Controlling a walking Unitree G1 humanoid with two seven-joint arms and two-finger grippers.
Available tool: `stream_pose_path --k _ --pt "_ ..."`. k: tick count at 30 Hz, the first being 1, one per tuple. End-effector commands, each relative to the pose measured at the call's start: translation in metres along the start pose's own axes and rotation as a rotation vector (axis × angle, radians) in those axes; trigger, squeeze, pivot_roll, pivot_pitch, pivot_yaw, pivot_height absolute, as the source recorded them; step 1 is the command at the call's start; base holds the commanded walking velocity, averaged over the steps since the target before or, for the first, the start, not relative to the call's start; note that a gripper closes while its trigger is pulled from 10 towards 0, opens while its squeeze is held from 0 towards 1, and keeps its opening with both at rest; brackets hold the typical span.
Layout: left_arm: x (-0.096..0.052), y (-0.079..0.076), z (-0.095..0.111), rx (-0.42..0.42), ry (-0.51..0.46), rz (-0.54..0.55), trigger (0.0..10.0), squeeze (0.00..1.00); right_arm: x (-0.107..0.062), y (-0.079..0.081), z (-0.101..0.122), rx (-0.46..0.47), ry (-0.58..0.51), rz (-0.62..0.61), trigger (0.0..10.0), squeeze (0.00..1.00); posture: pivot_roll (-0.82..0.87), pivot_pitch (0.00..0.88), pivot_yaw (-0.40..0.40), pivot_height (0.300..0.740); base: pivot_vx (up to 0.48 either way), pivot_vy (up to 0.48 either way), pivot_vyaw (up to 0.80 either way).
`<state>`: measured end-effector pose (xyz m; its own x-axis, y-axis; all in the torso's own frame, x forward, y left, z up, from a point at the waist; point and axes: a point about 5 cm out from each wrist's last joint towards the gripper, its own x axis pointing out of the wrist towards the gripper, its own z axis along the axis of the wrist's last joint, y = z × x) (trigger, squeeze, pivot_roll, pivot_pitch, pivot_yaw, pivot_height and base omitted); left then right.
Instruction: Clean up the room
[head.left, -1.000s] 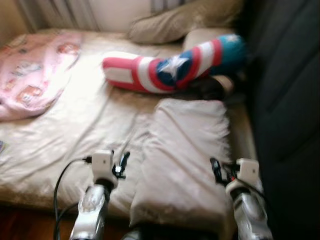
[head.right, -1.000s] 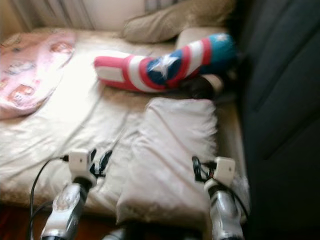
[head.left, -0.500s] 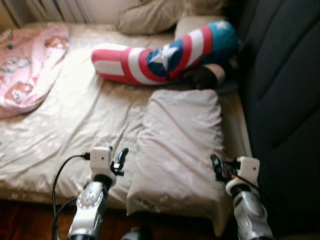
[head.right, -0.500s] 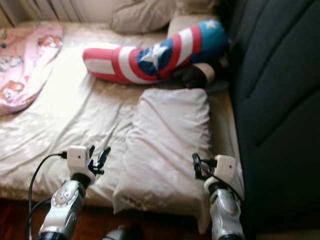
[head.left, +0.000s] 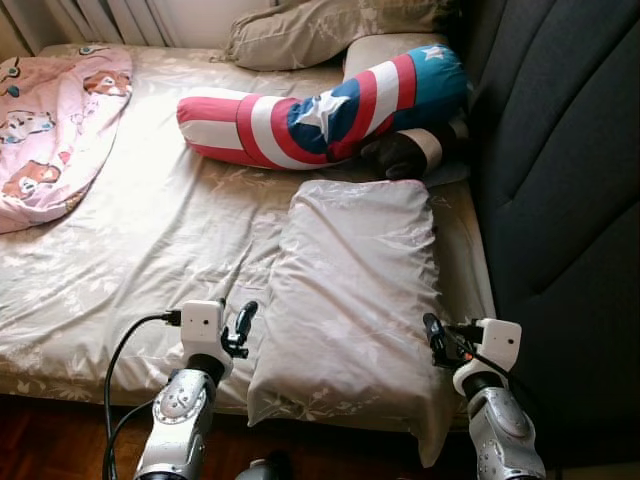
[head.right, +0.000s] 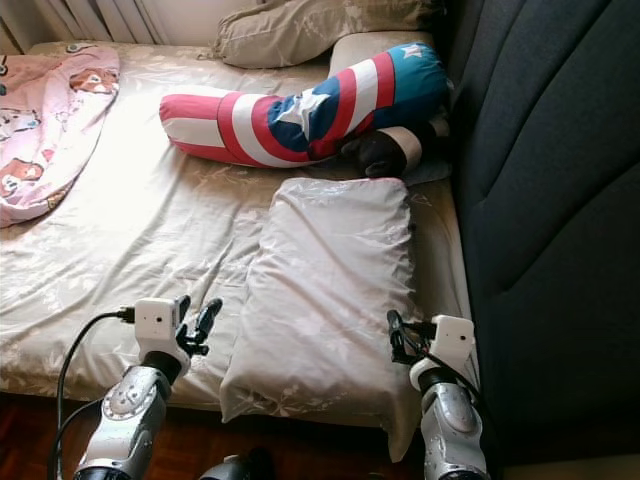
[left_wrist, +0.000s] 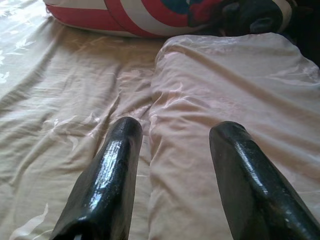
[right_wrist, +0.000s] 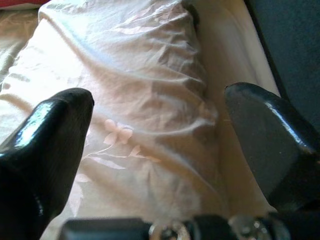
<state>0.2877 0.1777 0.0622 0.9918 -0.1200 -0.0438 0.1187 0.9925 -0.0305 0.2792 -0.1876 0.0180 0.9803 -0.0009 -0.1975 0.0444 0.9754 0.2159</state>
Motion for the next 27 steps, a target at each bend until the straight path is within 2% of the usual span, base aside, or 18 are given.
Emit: stream_pose_path --k 1,11,27 --pt "-0.0051 0.0038 -0.0061 0.0 0.023 0.009 10.0 0.0 -0.0048 -0.0015 -0.008 0.008 0.025 -0.01 10.0 0.0 -0.03 0.165 0.007 0.74 0.3 0.0 0.0" --pt "-0.0033 0.003 -0.0041 0.0 0.018 0.002 10.0 0.0 -0.0047 -0.0024 -0.008 0.01 0.026 -0.015 10.0 0.0 -0.03 0.176 0.005 0.74 0.341 0.0 0.0" --pt "-0.002 -0.0041 0.0 0.003 0.006 -0.057 10.0 0.0 -0.0055 -0.0023 -0.0095 0.016 0.028 -0.028 10.0 0.0 -0.02 0.192 0.002 0.74 0.0 0.0 0.0"
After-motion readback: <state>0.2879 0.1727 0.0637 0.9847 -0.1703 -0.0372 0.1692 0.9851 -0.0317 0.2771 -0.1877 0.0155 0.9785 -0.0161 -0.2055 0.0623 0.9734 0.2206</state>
